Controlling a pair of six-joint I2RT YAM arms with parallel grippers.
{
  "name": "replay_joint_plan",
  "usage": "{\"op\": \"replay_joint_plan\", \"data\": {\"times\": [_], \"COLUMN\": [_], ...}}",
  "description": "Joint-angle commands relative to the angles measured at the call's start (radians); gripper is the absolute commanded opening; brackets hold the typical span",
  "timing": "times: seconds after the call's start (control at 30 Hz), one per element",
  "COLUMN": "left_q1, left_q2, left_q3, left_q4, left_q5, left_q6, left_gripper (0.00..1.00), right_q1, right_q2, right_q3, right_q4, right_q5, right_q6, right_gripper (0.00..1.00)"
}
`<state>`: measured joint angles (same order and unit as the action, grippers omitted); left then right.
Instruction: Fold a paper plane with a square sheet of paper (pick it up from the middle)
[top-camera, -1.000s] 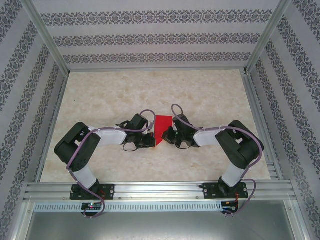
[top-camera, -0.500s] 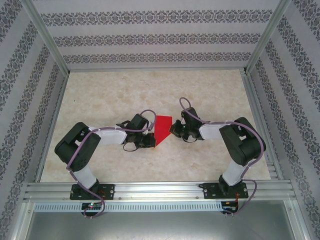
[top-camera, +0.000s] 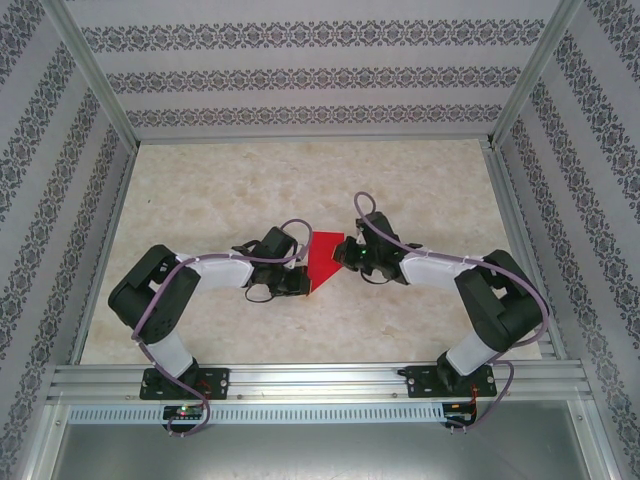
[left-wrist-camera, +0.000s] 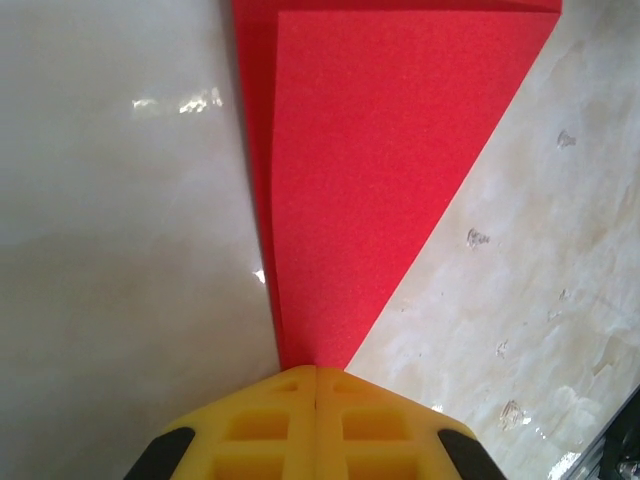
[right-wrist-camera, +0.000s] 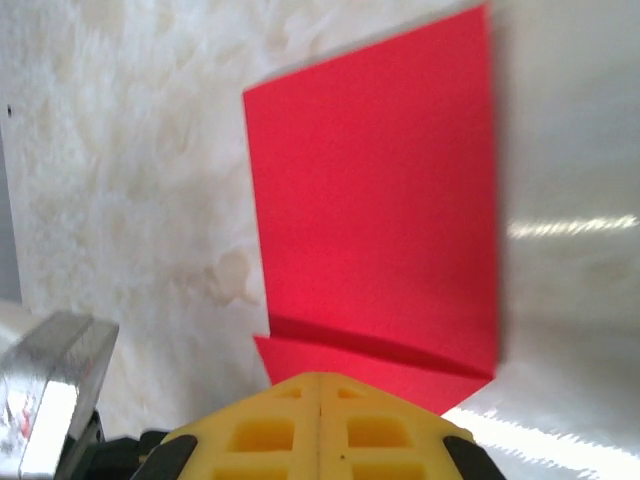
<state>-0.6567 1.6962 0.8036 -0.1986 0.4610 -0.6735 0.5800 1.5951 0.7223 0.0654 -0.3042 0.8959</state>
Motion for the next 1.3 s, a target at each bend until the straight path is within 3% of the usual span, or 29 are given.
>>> {"op": "replay_joint_plan", "data": {"times": [0.0, 0.37, 0.67, 0.87, 1.03, 1.27], "left_q1": [-0.005, -0.004, -0.005, -0.005, 0.001, 0.008], "left_q2": [-0.053, 0.002, 0.045, -0.018, -0.044, 0.05], "left_q3": [-0.001, 0.028, 0.016, 0.015, 0.062, 0.078], "left_q4": [-0.029, 0.015, -0.05, -0.034, -0.046, -0.024], "left_q5": [0.025, 0.054, 0.0, 0.007, -0.063, -0.015], "left_q6": [0.029, 0.029, 0.07, 0.074, 0.078, 0.084], "left_gripper": [0.02, 0.03, 0.03, 0.03, 0.02, 0.0], "right_q1": [0.038, 0.087, 0.09, 0.089, 0.09, 0.093], "right_q2": [0.03, 0.199, 0.212, 0.212, 0.222, 0.236], "right_q3": [-0.011, 0.052, 0.044, 0.04, 0.034, 0.032], "right_q4": [0.037, 0.074, 0.047, 0.034, 0.04, 0.043], "right_q5": [0.009, -0.047, -0.038, -0.033, -0.033, -0.042], "right_q6": [0.034, 0.075, 0.076, 0.073, 0.078, 0.078], "right_gripper": [0.04, 0.04, 0.04, 0.04, 0.03, 0.03]}}
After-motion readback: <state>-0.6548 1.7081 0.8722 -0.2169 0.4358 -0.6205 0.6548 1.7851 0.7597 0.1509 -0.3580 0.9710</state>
